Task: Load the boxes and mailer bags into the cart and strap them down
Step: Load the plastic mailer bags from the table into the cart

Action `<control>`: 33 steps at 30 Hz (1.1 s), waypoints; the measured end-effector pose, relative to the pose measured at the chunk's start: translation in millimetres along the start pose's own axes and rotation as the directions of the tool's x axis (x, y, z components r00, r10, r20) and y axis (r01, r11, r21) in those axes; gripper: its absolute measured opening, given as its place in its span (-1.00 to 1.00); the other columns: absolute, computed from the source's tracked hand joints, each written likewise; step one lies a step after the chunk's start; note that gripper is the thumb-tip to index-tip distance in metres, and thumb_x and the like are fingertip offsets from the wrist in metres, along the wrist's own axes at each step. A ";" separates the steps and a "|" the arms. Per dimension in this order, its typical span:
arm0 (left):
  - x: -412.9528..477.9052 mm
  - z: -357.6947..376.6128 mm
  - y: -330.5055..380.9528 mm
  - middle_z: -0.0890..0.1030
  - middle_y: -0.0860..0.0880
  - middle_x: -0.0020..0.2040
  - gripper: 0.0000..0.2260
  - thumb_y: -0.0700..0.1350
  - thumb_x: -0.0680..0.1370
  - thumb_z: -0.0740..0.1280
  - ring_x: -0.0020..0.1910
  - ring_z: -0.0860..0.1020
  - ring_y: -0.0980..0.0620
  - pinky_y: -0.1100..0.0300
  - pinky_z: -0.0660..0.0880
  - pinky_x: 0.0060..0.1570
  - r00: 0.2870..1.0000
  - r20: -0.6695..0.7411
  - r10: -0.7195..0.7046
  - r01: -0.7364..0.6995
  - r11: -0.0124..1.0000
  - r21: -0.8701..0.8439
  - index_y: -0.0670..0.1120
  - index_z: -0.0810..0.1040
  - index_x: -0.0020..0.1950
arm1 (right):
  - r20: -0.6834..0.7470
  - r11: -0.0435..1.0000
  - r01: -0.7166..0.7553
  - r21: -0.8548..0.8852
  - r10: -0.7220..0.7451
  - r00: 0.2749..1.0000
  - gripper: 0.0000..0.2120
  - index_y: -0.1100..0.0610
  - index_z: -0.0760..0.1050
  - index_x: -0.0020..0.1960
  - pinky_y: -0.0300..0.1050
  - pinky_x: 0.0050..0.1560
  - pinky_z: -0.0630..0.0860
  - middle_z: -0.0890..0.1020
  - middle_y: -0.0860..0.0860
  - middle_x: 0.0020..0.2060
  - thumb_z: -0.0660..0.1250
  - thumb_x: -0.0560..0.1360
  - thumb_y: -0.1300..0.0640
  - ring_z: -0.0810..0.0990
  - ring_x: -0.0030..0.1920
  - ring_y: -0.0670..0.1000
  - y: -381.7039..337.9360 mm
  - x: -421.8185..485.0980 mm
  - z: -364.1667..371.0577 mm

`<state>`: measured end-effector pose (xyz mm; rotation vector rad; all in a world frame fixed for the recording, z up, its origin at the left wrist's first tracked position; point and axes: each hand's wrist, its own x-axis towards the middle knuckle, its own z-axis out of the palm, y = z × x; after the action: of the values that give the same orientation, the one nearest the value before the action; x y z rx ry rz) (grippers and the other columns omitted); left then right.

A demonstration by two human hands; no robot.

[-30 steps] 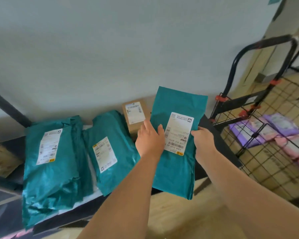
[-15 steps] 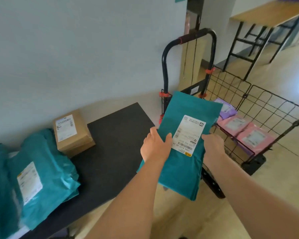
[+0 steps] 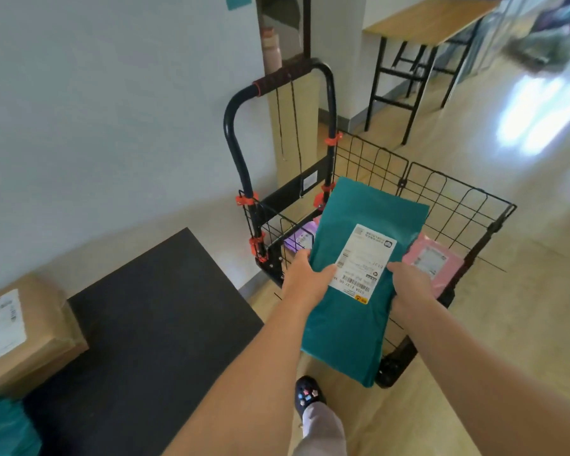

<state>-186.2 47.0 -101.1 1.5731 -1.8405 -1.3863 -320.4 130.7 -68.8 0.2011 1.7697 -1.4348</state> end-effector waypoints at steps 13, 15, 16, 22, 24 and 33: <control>158.6 23.5 79.4 0.57 0.00 0.12 -0.69 -0.07 0.53 0.34 -0.01 0.56 0.01 0.20 0.44 -0.20 0.999 -0.046 -0.013 0.004 0.982 -0.191 -0.02 0.46 0.27 | 0.051 1.000 0.023 0.000 -0.023 0.998 -0.89 0.07 0.50 -0.04 -0.17 -0.48 0.55 0.67 0.03 -0.15 0.23 0.62 0.21 0.69 -0.32 -0.04 -86.3 106.9 51.8; 175.7 29.1 88.5 0.56 0.00 0.15 -0.69 -0.11 0.55 0.30 0.04 0.56 0.00 0.13 0.49 -0.10 0.995 -0.067 -0.067 0.045 0.958 -0.282 -0.03 0.46 0.30 | 0.074 0.995 0.028 -0.098 -0.021 0.997 -0.89 -0.02 0.49 -0.05 -0.09 -0.33 0.59 0.67 0.00 -0.12 0.25 0.62 0.15 0.68 -0.19 -0.03 -92.6 119.5 56.7; 181.8 32.9 91.1 0.56 -0.01 0.15 -0.71 -0.12 0.57 0.28 0.06 0.55 0.00 0.08 0.52 -0.03 0.993 -0.066 -0.094 0.069 0.949 -0.309 -0.04 0.45 0.29 | 0.072 0.989 0.039 -0.144 -0.029 0.997 -0.88 -0.04 0.49 -0.06 -0.02 -0.22 0.61 0.67 0.01 -0.10 0.26 0.62 0.14 0.67 -0.13 -0.01 -95.3 126.0 57.9; 205.1 56.3 78.7 0.53 0.05 -0.03 -0.85 -0.19 0.57 0.26 -0.06 0.54 0.02 0.11 0.50 -0.12 0.969 -0.015 -0.245 0.229 0.926 -0.300 -0.04 0.46 0.13 | 0.024 0.938 0.091 -0.335 -0.088 0.996 -0.76 -0.09 0.50 -0.10 0.10 -0.10 0.64 0.67 0.04 -0.11 0.24 0.58 0.25 0.68 -0.10 0.09 -111.2 170.1 62.1; 210.0 62.4 71.8 0.52 0.05 -0.11 -0.84 -0.23 0.53 0.26 -0.13 0.53 0.03 0.15 0.48 -0.23 0.956 -0.030 -0.291 0.274 0.928 -0.254 -0.03 0.45 0.07 | 0.010 0.913 0.096 -0.397 -0.100 0.995 -0.70 -0.13 0.47 -0.16 0.12 -0.06 0.63 0.65 0.02 -0.11 0.22 0.57 0.26 0.65 -0.09 0.10 -112.6 186.4 65.8; 233.3 120.0 39.5 0.58 -0.09 0.05 -0.60 -0.27 0.45 0.31 -0.05 0.58 -0.09 0.12 0.55 -0.16 0.803 0.050 -0.595 0.571 0.741 -0.354 -0.15 0.38 0.29 | 0.065 0.694 0.162 -0.702 -0.163 0.984 -0.59 -0.15 0.51 -0.12 -0.12 -0.29 0.50 0.61 -0.05 -0.12 0.07 0.51 0.33 0.59 -0.17 0.04 -107.2 257.4 62.4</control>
<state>-375.6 -111.9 -197.2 2.0490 -0.9845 -1.7670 -518.1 -52.4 -163.8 -0.3761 2.2504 -0.7561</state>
